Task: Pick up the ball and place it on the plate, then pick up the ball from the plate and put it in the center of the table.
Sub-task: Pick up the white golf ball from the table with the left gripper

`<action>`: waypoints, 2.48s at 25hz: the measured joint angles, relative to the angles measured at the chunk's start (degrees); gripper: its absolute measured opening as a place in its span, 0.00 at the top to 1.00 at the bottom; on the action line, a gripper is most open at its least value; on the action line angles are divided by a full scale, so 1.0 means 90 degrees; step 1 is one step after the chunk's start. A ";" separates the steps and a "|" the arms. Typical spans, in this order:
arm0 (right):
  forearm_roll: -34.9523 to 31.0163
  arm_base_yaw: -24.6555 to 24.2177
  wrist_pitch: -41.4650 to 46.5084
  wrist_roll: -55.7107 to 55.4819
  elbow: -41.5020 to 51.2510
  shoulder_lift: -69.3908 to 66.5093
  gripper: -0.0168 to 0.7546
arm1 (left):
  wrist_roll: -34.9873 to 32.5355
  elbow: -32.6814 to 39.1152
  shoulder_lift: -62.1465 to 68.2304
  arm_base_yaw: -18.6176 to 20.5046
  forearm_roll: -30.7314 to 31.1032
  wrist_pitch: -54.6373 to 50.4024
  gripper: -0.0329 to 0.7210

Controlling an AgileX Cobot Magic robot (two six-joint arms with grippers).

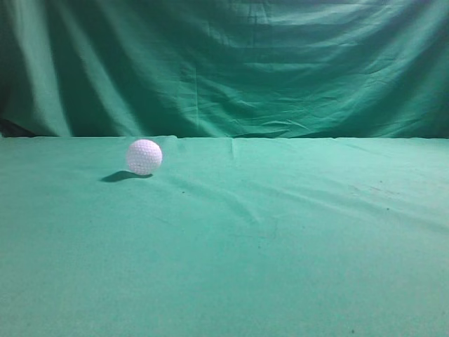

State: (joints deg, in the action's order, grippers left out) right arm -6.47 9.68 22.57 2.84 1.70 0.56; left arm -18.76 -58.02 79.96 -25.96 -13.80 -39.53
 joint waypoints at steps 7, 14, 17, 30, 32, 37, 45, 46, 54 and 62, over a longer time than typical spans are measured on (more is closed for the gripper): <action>0.0000 0.0000 0.0000 0.0000 0.0000 0.0000 0.98 | 0.0627 -0.1168 0.1561 -0.0178 0.0800 -0.0154 0.96; 0.0000 0.0000 0.0000 0.0000 0.0000 0.0000 0.98 | 0.1066 -0.2150 0.2589 -0.0182 0.0685 -0.0590 0.38; 0.0000 0.0000 0.0000 0.0000 0.0000 0.0000 0.98 | 0.1406 -0.2340 0.2917 -0.0182 0.0726 -0.0601 0.13; 0.0000 0.0000 0.0000 0.0000 0.0000 0.0000 0.98 | 0.1715 -0.3310 0.4185 -0.0182 0.1035 -0.0746 0.22; 0.0000 0.0000 0.0000 0.0000 0.0000 0.0000 0.98 | 0.1715 -0.3323 0.4264 -0.0182 0.1084 -0.0744 0.26; 0.0000 0.0000 0.0000 0.0000 0.0000 0.0000 0.98 | 0.1715 -0.3335 0.4385 -0.0192 0.1210 -0.0855 0.26; 0.0000 0.0000 0.0000 0.0000 0.0000 0.0000 0.98 | 0.1715 -0.3449 0.4385 -0.0192 0.1685 -0.0974 0.56; 0.0000 0.0000 0.0000 0.0000 0.0000 0.0000 0.98 | 0.1715 -0.3449 0.4385 -0.0192 0.1773 -0.1047 0.56; 0.0000 0.0000 0.0000 0.0000 0.0000 0.0000 0.98 | 0.1731 -0.3454 0.3757 -0.0109 0.2112 -0.1617 0.56; 0.0000 0.0000 0.0000 0.0000 0.0000 0.0000 0.98 | 0.2071 -0.3204 0.2366 0.1635 0.1742 -0.1990 0.56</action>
State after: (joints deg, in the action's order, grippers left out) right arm -6.47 9.68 22.57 2.84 1.70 0.56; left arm -0.12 -86.86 101.25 -11.25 1.88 -57.44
